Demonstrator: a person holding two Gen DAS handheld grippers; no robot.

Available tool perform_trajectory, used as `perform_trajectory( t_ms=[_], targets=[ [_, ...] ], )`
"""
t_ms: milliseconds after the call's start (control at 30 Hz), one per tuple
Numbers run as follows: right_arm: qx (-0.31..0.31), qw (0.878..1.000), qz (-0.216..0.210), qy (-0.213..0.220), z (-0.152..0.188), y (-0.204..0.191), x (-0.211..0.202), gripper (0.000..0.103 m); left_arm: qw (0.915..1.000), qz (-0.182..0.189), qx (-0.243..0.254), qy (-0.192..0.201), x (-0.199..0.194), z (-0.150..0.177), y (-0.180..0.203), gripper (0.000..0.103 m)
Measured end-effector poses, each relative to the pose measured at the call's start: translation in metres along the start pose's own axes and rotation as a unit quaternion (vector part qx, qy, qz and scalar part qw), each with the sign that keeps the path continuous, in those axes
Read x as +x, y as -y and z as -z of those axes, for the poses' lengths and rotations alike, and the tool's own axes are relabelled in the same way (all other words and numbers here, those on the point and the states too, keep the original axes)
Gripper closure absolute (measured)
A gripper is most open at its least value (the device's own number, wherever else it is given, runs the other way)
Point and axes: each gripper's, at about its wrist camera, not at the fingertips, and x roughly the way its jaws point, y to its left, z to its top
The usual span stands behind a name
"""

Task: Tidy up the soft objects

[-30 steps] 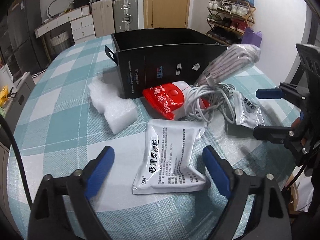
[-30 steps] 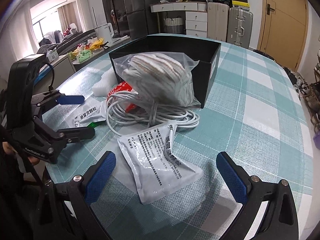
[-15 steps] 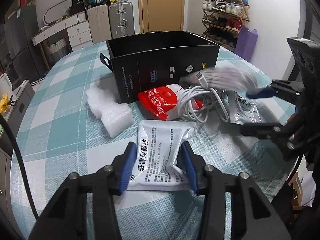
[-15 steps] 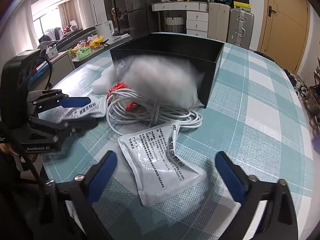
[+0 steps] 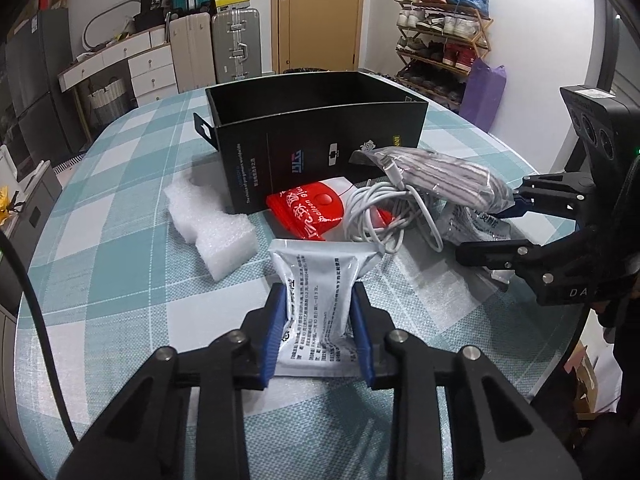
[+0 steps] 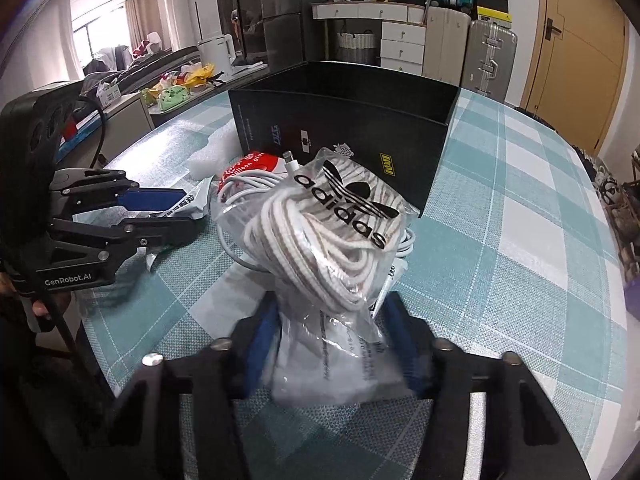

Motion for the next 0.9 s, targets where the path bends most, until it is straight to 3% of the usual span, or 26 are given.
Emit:
perform_trajectory(
  t_ms=[167,900],
  targets=[
    [-0.010,1.000,-0.019,0.007,0.001,-0.002,-0.004,0.059,1.0000,0.001,-0.005,0.009,-0.005,-0.002,-0.001,0.074],
    [-0.031,0.995,-0.040,0.081,-0.009,-0.014,-0.041,0.059,0.9986,0.000,-0.022,0.048,-0.027,-0.012,-0.007,0.074]
  ],
)
